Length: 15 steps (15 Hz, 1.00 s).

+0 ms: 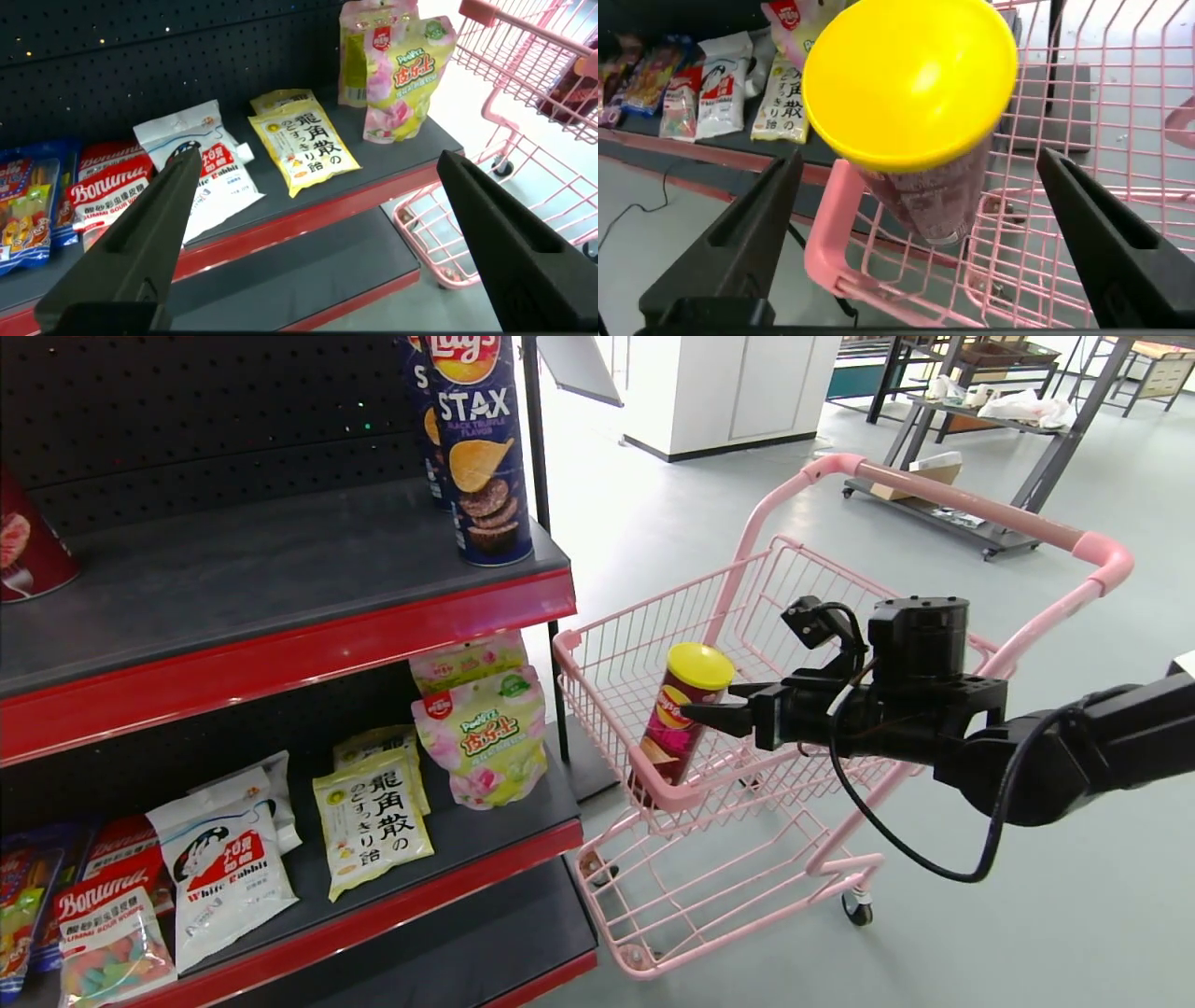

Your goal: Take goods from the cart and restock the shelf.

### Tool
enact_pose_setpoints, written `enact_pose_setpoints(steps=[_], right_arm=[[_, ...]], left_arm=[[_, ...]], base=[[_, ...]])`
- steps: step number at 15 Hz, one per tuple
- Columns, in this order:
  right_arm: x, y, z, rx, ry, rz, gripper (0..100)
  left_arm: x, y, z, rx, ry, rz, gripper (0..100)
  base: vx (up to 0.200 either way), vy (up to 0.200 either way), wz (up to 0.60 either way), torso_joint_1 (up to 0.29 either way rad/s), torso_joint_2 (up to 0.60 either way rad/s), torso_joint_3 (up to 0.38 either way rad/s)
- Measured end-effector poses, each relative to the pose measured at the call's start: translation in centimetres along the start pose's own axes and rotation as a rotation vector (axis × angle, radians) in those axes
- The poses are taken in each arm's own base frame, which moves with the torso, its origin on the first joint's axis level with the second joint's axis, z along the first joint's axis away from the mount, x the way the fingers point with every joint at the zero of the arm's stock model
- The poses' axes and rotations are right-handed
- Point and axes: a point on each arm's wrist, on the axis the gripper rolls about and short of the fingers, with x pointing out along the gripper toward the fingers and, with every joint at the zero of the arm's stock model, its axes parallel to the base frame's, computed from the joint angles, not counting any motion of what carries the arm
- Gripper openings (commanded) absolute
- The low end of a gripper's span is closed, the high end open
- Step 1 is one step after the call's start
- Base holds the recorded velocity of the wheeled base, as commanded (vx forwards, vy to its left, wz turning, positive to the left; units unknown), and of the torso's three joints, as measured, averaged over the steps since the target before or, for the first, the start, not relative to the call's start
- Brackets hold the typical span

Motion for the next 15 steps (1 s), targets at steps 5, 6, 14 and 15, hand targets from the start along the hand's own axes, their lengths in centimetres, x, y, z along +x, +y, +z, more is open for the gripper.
enact_pose_setpoints(steps=[5,6,14,15], right_arm=[[3.8,-0.2,-0.8,-0.046,0.003,0.020,100],[4.5,-0.5,-1.0,-0.053,-0.010,0.020,100],[6.6,-1.5,-2.2,0.020,-0.017,-0.033,0],[6.3,-1.4,-1.8,0.016,-0.027,-0.041,0]], left_arm=[[0.0,0.0,0.0,0.000,0.000,0.000,100],[0.0,0.0,0.0,0.000,0.000,0.000,100],[0.0,0.0,0.0,0.000,0.000,0.000,100],[0.0,0.0,0.0,0.000,0.000,0.000,100]], base=[[0.000,0.000,0.00,0.000,0.00,0.000],[0.000,0.000,0.00,0.000,0.00,0.000],[0.000,0.000,0.00,0.000,0.00,0.000],[0.000,0.000,0.00,0.000,0.00,0.000]])
